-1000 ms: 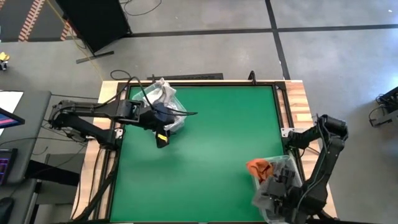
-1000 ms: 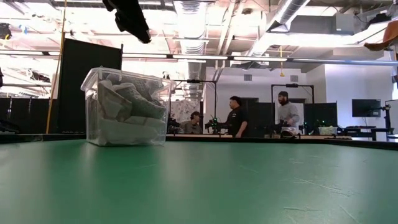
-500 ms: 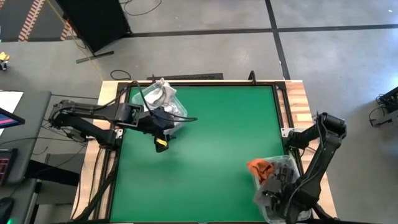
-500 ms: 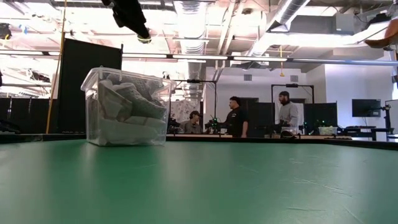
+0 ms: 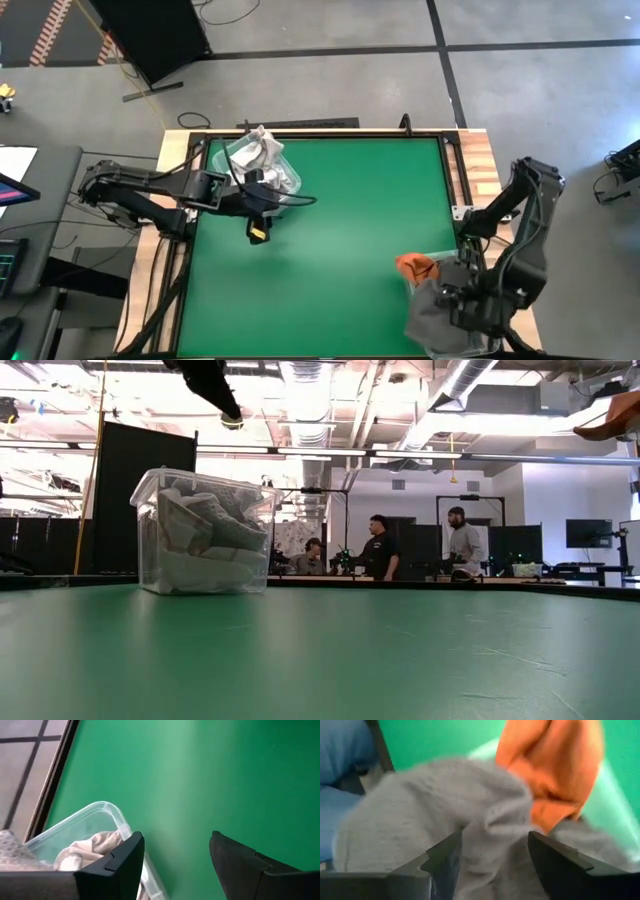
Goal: Sort towels by color in basket
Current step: Adjust the gray towel into the bottom transparent bin, then return to Home Position
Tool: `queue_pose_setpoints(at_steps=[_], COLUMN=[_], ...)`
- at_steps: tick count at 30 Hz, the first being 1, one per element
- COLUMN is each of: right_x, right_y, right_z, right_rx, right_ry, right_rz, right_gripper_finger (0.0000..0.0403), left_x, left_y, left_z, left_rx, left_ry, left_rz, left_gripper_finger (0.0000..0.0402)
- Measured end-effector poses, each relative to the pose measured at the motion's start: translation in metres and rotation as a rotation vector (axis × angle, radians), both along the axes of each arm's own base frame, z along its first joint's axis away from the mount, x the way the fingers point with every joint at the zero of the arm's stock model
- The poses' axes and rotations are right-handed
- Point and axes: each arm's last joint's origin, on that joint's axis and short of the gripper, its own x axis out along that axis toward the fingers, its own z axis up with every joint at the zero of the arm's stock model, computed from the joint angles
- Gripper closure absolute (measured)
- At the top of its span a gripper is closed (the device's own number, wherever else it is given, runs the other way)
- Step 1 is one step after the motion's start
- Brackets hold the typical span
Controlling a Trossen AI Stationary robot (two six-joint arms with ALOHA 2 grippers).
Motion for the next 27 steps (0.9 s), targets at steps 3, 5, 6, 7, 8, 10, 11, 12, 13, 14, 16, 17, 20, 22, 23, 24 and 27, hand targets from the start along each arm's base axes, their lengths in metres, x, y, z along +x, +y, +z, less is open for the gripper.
queue_pose_setpoints(at_steps=[3,5,6,7,8,10,11,12,13,14,16,17,20,22,23,24,27], right_x=[-0.006,-0.011,-0.013,-0.016,-0.018,-0.024,-0.026,-0.029,-0.032,-0.034,-0.04,-0.042,-0.05,-0.055,-0.057,-0.058,-0.063], right_y=[-0.007,-0.012,-0.015,-0.018,-0.021,-0.027,-0.031,-0.035,-0.039,-0.042,-0.05,-0.054,-0.066,-0.073,-0.076,-0.078,-0.086], right_z=[0.01,0.016,0.02,0.023,0.027,0.034,0.038,0.042,0.045,0.049,0.055,0.058,0.064,0.067,0.068,0.069,0.065], right_rx=[-0.014,-0.031,-0.041,-0.055,-0.071,-0.098,-0.113,-0.129,-0.148,-0.168,-0.217,-0.245,-0.321,-0.363,-0.38,-0.402,-0.458], right_ry=[-0.098,-0.17,-0.209,-0.253,-0.299,-0.387,-0.432,-0.474,-0.516,-0.557,-0.639,-0.678,-0.778,-0.825,-0.842,-0.857,-0.911], right_rz=[0.039,0.071,0.087,0.101,0.115,0.144,0.157,0.171,0.186,0.201,0.23,0.241,0.263,0.274,0.277,0.284,0.288], right_gripper_finger=[0.0138,0.0138,0.0138,0.0138,0.0138,0.0138,0.0138,0.0138,0.0138,0.0138,0.0138,0.0138,0.0138,0.0138,0.0138,0.0138,0.0138], left_x=[-0.001,-0.004,-0.007,-0.009,-0.012,-0.021,-0.027,-0.033,-0.04,-0.048,-0.063,-0.071,-0.095,-0.109,-0.116,-0.122,-0.137], left_y=[-0.001,-0.001,-0.001,0.0,0.001,0.003,0.004,0.005,0.007,0.008,0.011,0.012,0.016,0.018,0.02,0.021,0.023], left_z=[-0.001,0.001,0.002,0.004,0.008,0.016,0.02,0.025,0.03,0.035,0.045,0.049,0.058,0.06,0.059,0.056,0.039], left_rx=[0.041,0.083,0.107,0.129,0.154,0.186,0.194,0.2,0.201,0.2,0.193,0.187,0.162,0.144,0.139,0.137,0.137], left_ry=[0.017,0.021,0.019,0.008,-0.007,-0.038,-0.058,-0.08,-0.103,-0.127,-0.18,-0.205,-0.259,-0.286,-0.297,-0.304,-0.332], left_rz=[-0.005,0.005,0.011,0.021,0.031,0.046,0.05,0.054,0.053,0.052,0.056,0.058,0.065,0.065,0.065,0.065,0.064], left_gripper_finger=[0.0187,0.0187,0.0187,0.0187,0.0187,0.0187,0.0187,0.0187,0.0187,0.0187,0.0187,0.0187,0.0187,0.0187,0.0187,0.0187,0.0187])
